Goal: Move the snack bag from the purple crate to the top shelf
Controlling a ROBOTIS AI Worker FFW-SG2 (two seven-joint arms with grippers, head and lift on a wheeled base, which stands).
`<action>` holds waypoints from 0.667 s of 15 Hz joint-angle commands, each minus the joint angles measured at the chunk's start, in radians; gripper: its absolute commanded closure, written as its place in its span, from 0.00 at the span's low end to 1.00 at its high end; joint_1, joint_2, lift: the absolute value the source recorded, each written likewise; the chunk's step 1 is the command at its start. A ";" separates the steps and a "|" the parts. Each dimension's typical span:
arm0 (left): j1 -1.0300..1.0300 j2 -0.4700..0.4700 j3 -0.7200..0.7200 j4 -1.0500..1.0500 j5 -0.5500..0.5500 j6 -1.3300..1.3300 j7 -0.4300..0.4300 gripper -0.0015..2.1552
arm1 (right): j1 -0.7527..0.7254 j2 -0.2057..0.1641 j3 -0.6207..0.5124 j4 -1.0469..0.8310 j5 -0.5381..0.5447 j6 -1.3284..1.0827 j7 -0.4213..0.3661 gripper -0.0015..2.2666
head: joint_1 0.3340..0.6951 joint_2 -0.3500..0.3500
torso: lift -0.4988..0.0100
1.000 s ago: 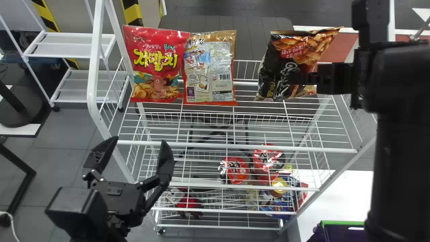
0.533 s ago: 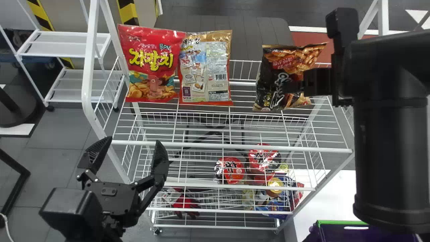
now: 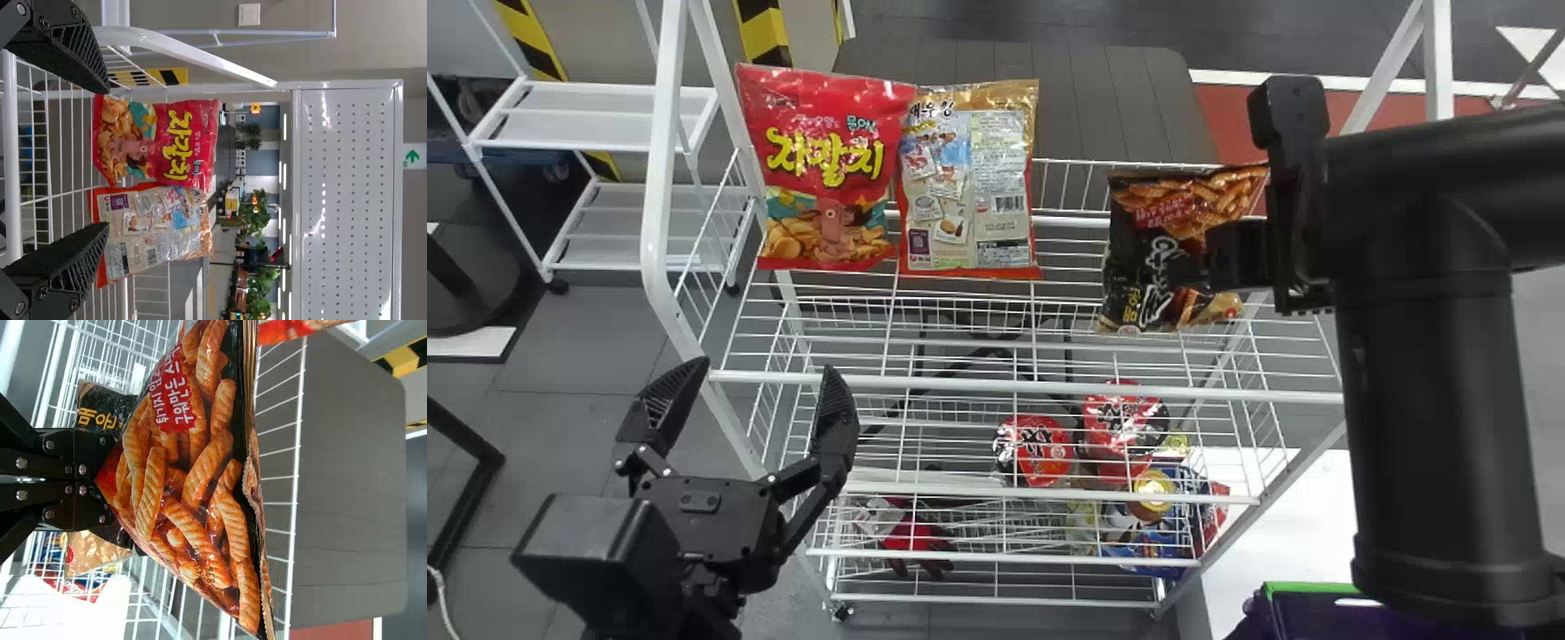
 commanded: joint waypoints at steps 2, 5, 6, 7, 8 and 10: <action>-0.014 -0.001 0.002 0.016 0.008 0.000 -0.001 0.05 | 0.062 0.002 -0.004 0.000 -0.101 -0.126 -0.104 0.71 | 1.00 0.43 | 0.98; -0.028 -0.003 0.002 0.026 0.015 0.003 -0.002 0.05 | 0.118 0.002 -0.010 -0.012 -0.207 -0.353 -0.221 0.71 | 1.00 0.45 | 0.98; -0.030 -0.001 0.004 0.030 0.015 0.003 -0.002 0.05 | 0.132 0.002 -0.016 -0.012 -0.244 -0.439 -0.247 0.72 | 1.00 0.45 | 0.98; -0.031 -0.001 0.005 0.033 0.018 0.003 -0.002 0.05 | 0.132 0.002 -0.018 -0.009 -0.271 -0.466 -0.259 0.71 | 1.00 0.46 | 0.98; -0.033 -0.001 0.007 0.034 0.021 0.003 -0.002 0.05 | 0.132 0.002 -0.019 -0.006 -0.285 -0.478 -0.261 0.71 | 1.00 0.47 | 0.98; -0.037 -0.001 0.007 0.037 0.021 0.006 -0.002 0.05 | 0.123 0.002 -0.018 0.015 -0.310 -0.485 -0.262 0.72 | 1.00 0.49 | 0.98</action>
